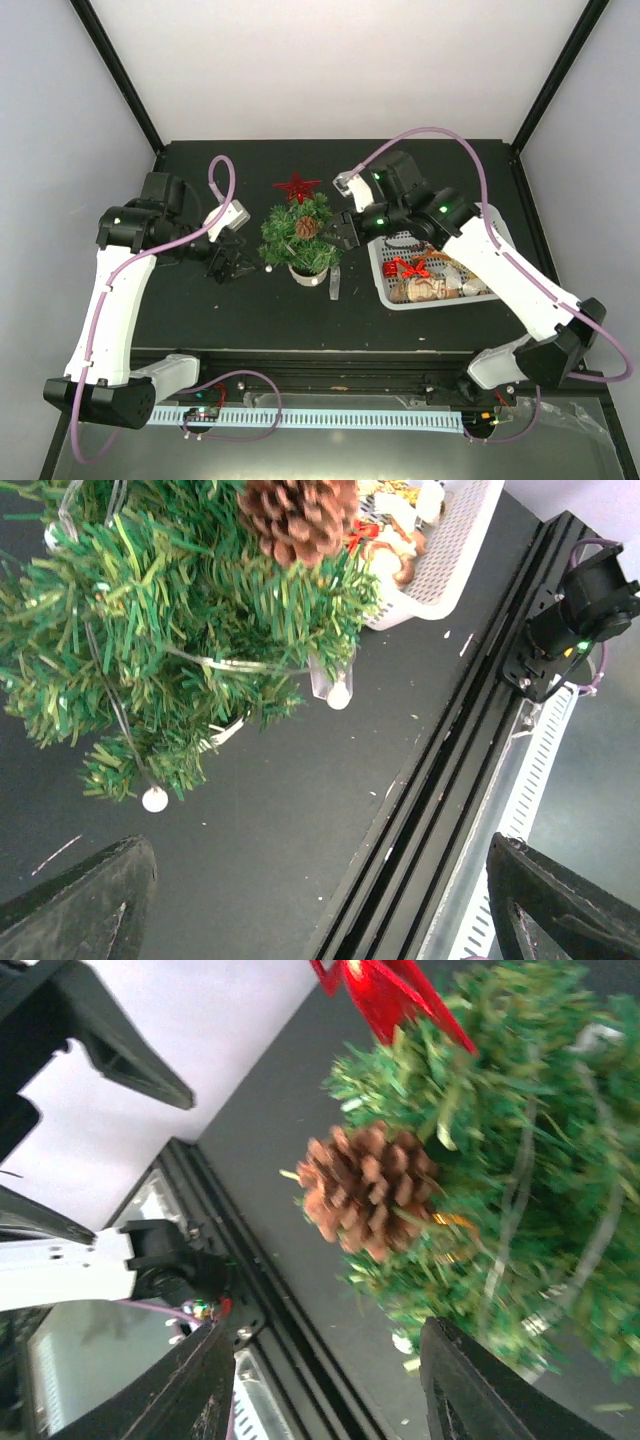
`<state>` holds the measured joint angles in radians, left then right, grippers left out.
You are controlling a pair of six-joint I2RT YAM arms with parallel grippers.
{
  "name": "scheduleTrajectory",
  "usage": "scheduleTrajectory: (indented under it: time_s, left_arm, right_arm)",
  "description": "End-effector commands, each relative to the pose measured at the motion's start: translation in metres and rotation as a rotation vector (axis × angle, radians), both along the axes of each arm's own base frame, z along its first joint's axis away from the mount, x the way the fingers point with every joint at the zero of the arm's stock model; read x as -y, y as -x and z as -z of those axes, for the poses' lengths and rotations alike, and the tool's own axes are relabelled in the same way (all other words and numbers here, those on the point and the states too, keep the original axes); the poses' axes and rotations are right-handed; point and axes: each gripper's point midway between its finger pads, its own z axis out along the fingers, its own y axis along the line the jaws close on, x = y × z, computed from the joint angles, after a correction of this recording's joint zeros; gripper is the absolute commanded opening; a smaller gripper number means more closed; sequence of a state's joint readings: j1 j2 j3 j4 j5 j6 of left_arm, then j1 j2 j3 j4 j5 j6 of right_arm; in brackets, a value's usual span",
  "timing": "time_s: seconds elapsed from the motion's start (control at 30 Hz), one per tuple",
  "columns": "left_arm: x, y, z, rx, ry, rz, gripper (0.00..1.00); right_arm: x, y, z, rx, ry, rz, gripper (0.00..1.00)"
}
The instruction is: Decorate the small christmas tree
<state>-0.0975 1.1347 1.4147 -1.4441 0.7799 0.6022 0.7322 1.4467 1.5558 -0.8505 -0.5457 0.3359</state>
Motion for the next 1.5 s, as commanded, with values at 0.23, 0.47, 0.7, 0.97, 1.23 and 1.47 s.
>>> scheduleTrajectory:
  time_s: [0.23, 0.47, 0.7, 0.97, 1.23, 1.47]
  left_arm:
    - [-0.005, -0.013, 0.005, 0.005, -0.029, -0.044, 0.9]
    - [-0.007, -0.022, 0.007, 0.005, -0.039, -0.064, 0.9]
    - [-0.008, -0.031, 0.016, -0.011, -0.055, -0.068, 0.9]
    - [-0.004, -0.044, 0.015, -0.019, -0.031, -0.057, 0.9]
    - [-0.003, -0.046, 0.017, -0.026, -0.036, -0.053, 0.9]
    - [-0.004, -0.045, 0.016, -0.024, -0.036, -0.053, 0.9]
  right_arm:
    - [0.135, -0.049, 0.026, 0.066, 0.253, 0.552, 0.53]
    - [0.23, -0.064, 0.133, -0.338, 0.451, 0.885, 0.47]
    - [0.277, -0.081, 0.17, -0.437, 0.496, 1.112, 0.56]
    - [0.33, -0.092, 0.202, -0.534, 0.449, 1.33, 0.63]
    - [0.365, -0.093, 0.236, -0.616, 0.367, 1.51, 0.62]
    - [0.373, -0.11, 0.253, -0.642, 0.327, 1.567, 0.6]
